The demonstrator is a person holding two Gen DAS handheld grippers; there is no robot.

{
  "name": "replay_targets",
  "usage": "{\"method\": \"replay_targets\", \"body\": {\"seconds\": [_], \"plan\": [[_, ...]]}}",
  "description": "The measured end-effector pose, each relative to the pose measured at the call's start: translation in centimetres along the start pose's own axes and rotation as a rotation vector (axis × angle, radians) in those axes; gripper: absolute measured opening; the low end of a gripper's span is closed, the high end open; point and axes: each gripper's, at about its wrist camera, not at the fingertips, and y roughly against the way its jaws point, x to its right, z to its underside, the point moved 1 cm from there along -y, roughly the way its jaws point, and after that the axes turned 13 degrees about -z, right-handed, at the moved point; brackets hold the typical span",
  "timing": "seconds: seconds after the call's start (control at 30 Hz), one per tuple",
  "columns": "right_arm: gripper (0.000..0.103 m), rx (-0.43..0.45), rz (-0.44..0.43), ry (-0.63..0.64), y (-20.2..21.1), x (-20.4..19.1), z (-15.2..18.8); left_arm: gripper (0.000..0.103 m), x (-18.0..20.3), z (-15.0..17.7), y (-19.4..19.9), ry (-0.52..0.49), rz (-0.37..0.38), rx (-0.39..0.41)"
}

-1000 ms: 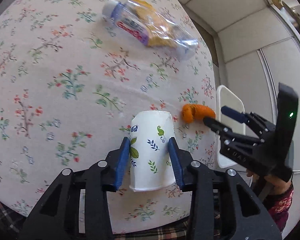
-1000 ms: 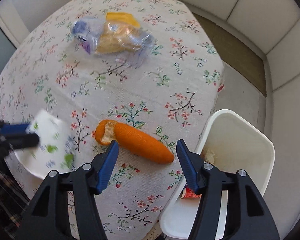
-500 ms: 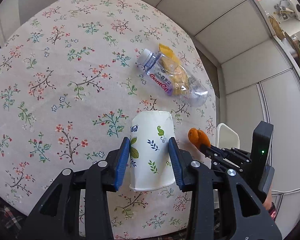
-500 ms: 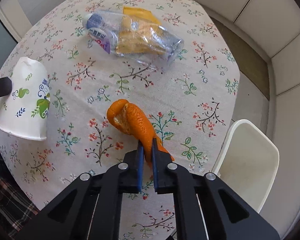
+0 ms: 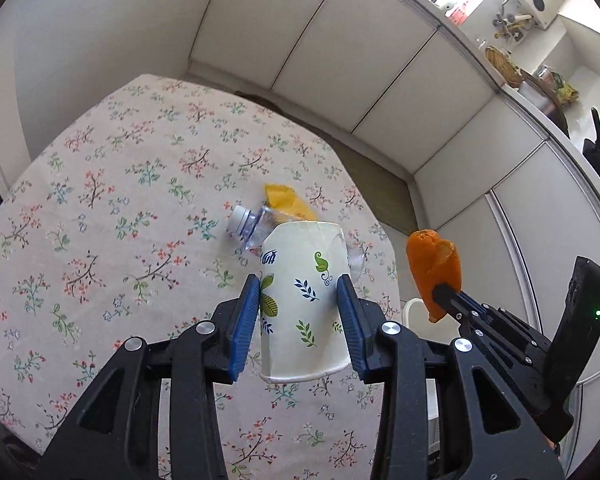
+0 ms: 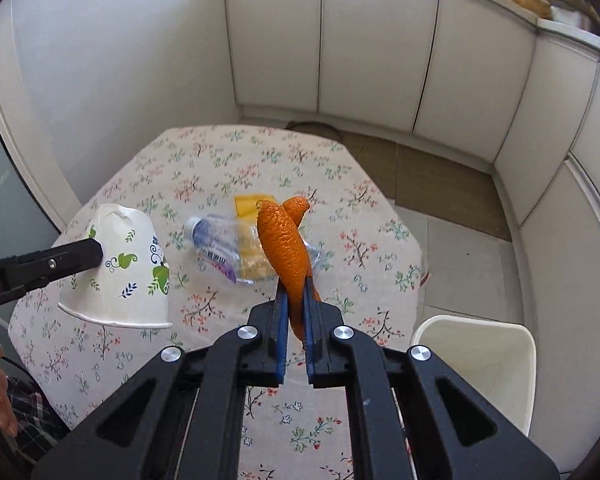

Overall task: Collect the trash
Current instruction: 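Lift the paper cup and orange peel off the table with both grippers, then carry cup and peel over the white bin and open both grippers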

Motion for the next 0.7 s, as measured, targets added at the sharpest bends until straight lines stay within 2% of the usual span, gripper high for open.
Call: {"method": "replay_targets", "body": {"seconds": [0.2, 0.4, 0.7], "plan": [[0.007, 0.14, 0.067, -0.024, 3.4, 1.0, -0.5, 0.038, 2.7, -0.4, 0.9, -0.034, 0.04, 0.075], [0.007, 0.219, 0.165, -0.063, 6.2, 3.0, 0.1, 0.038, 5.1, -0.5, 0.8, -0.05, 0.091, 0.092], [0.007, 0.3, 0.322, -0.274, 9.8, 8.9, 2.7, 0.038, 9.4, 0.6, -0.1, -0.103, 0.164, 0.078]]}}
